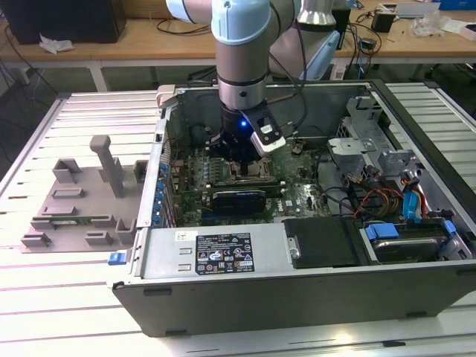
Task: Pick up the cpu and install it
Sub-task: 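Close the cpu cover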
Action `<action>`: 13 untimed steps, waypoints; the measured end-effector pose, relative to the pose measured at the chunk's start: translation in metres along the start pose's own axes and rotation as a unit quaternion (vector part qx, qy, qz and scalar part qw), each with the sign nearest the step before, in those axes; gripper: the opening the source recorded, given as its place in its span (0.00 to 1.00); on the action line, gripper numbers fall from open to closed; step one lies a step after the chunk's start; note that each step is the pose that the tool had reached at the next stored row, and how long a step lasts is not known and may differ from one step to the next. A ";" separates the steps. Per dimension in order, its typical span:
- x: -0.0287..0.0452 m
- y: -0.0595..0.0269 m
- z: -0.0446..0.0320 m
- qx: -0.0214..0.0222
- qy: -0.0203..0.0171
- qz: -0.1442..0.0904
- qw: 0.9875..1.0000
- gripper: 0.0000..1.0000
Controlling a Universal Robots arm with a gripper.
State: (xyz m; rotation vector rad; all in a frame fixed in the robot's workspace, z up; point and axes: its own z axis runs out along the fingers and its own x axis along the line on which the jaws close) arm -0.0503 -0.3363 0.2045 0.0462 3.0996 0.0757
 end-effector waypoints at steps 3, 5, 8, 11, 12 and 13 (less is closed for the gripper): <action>0.0001 0.0021 0.0010 -0.007 0.000 0.000 1.000 0.11; -0.0010 0.0033 0.0014 -0.007 0.000 0.000 1.000 0.11; -0.0040 0.0036 0.0016 -0.007 0.000 0.000 1.000 0.11; -0.0042 0.0042 0.0015 -0.007 0.000 0.000 1.000 0.11; -0.0044 0.0047 0.0015 -0.007 0.000 -0.001 1.000 0.11; -0.0048 0.0064 0.0017 -0.007 0.000 -0.002 1.000 0.11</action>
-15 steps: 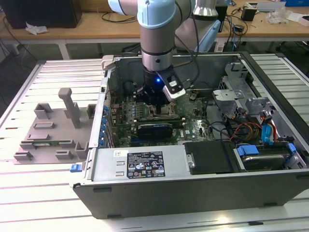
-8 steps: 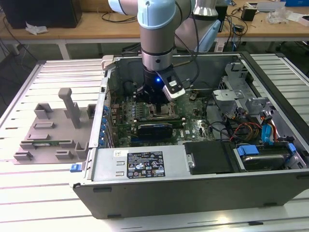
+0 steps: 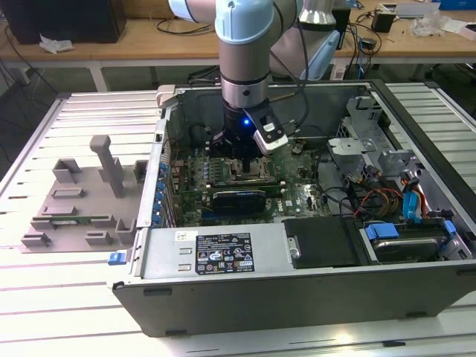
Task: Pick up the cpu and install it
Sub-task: 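Close the cpu cover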
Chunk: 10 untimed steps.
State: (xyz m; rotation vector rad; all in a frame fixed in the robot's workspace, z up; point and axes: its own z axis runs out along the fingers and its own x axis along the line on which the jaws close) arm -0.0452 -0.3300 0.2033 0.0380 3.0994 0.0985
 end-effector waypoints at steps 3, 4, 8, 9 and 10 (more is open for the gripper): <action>-0.0004 0.0047 0.0003 0.000 0.000 -0.003 1.000 0.11; -0.0007 0.0051 0.0004 0.000 0.000 -0.004 1.000 0.11; -0.0011 0.0057 -0.0027 -0.001 0.000 -0.005 1.000 0.11; -0.0010 0.0056 -0.0042 0.000 0.000 -0.005 1.000 0.11; -0.0011 0.0056 -0.0055 0.000 0.000 -0.005 1.000 0.11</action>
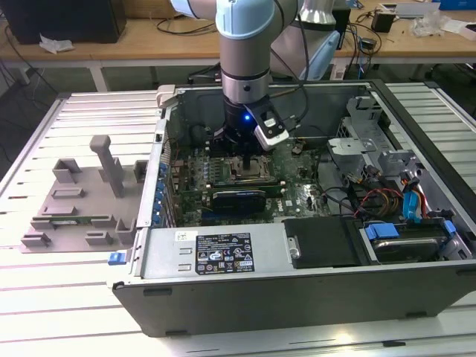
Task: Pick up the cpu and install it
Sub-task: 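Close the cpu cover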
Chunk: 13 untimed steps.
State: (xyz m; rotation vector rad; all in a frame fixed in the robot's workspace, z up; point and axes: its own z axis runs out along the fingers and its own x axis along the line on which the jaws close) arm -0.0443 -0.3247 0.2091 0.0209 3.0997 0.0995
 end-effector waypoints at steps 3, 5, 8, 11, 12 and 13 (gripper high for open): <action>0.0020 0.0000 -0.0017 0.000 0.000 -0.001 1.000 0.11; 0.0072 -0.0001 -0.0019 0.000 -0.001 -0.002 1.000 0.11; 0.0188 -0.0002 -0.0024 0.000 -0.002 -0.002 1.000 0.11; 0.0239 -0.0003 -0.0016 0.000 -0.003 -0.003 1.000 0.11; 0.0248 -0.0004 -0.0010 0.000 -0.004 -0.003 1.000 0.11; 0.0255 -0.0004 -0.0001 0.000 -0.004 -0.004 1.000 0.11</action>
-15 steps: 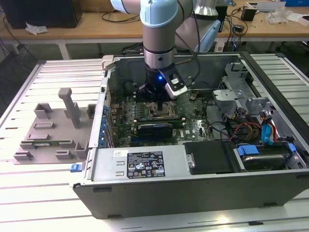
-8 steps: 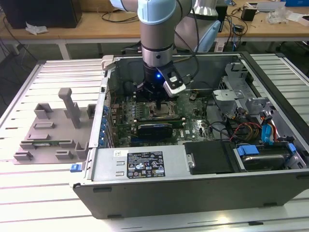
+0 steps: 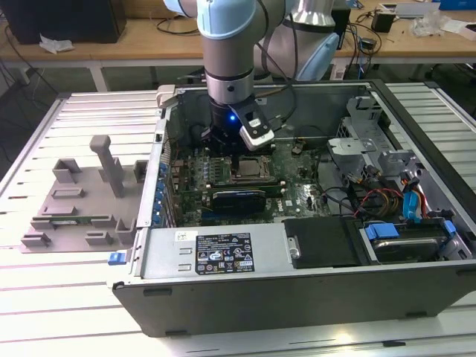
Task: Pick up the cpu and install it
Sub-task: 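Close the cpu cover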
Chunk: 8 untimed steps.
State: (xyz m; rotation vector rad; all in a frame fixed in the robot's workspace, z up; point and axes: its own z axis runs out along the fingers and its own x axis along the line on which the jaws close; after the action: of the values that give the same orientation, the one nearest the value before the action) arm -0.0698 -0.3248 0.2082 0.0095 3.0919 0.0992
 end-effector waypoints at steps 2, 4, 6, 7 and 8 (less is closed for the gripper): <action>0.0010 -0.0001 0.0014 0.000 0.000 -0.001 1.000 0.11; 0.0020 -0.0002 0.0019 0.000 0.000 -0.002 1.000 0.11; 0.0032 -0.0002 0.0027 0.000 0.000 -0.003 1.000 0.11; 0.0037 -0.0003 0.0032 0.000 0.000 -0.004 1.000 0.11; 0.0038 -0.0003 0.0033 0.000 0.000 -0.004 1.000 0.11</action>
State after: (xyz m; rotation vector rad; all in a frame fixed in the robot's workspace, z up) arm -0.0734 -0.3249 0.2047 -0.0017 3.0920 0.0988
